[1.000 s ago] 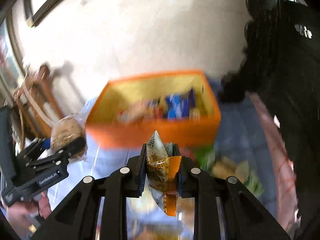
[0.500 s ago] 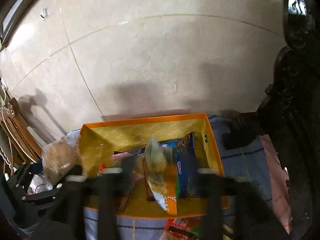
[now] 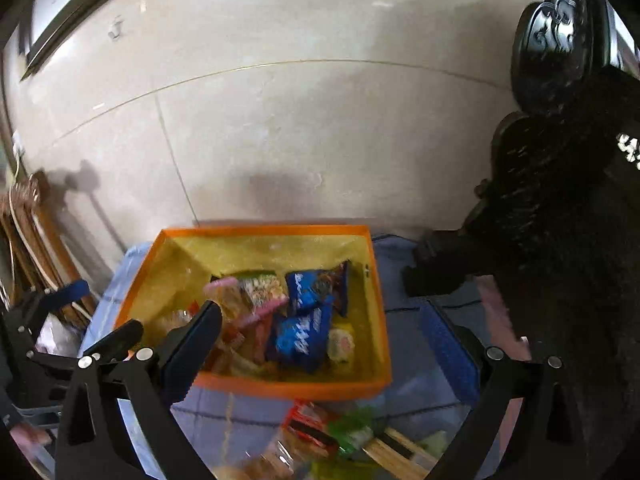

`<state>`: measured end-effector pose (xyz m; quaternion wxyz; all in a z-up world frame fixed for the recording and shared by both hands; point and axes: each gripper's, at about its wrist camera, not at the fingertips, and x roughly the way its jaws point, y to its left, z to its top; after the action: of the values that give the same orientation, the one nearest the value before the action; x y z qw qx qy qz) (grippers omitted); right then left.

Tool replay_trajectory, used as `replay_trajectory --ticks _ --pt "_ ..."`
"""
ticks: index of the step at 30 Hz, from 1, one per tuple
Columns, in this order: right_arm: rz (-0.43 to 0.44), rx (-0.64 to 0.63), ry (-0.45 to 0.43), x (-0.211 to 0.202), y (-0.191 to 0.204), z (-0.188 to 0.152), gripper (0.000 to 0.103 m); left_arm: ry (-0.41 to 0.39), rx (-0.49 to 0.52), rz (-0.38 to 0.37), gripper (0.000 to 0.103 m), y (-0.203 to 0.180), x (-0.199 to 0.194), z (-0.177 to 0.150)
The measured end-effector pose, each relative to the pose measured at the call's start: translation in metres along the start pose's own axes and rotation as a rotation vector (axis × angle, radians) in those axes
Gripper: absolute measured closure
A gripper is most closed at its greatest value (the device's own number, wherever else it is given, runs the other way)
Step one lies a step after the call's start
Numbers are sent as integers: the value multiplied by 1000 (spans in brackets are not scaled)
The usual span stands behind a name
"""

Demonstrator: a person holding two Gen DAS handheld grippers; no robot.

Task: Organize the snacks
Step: 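Carry the yellow pack to the orange box and release it with the right gripper, then grasp a round bread pack with the left gripper while the right grasps a green-yellow bag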

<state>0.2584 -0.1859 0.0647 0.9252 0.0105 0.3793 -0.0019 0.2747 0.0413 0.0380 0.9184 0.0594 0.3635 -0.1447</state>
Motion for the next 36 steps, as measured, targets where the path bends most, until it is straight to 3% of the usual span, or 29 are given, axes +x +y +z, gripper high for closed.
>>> replay_trajectory --ticks 4,8,13,16,20,25,29,30,31,32,33,36 --pt "-14 19 -5 -14 -12 -6 4 8 46 0 4 -6 -13 -19" --pt "7 43 6 -26 -21 -22 4 25 -1 -56 4 5 -26 -44" --pt "10 -112 48 -25 -20 -76 4 54 49 -126 4 2 -33 -95" --pt "78 -148 115 -11 -22 -116 4 92 57 -198 4 -10 -23 -125" --pt "96 -263 162 5 -11 -152 4 138 66 -265 4 -29 -3 -153" --pt "35 -498 133 30 17 -174 4 153 179 -264 4 -60 24 -176" --pt "86 -479 157 56 22 -179 4 185 239 -304 4 -78 52 -189" --pt "111 -414 206 66 18 -177 17 237 249 -309 4 -82 61 -190" --pt "143 -349 255 75 14 -175 41 289 251 -306 4 -84 71 -191" --pt "162 -301 270 77 10 -175 89 276 253 -307 25 -84 71 -191" --pt "114 -288 266 77 10 -173 103 254 253 -324 35 -84 68 -189" --pt "69 -329 277 72 14 -176 103 260 284 -339 43 -83 67 -188"
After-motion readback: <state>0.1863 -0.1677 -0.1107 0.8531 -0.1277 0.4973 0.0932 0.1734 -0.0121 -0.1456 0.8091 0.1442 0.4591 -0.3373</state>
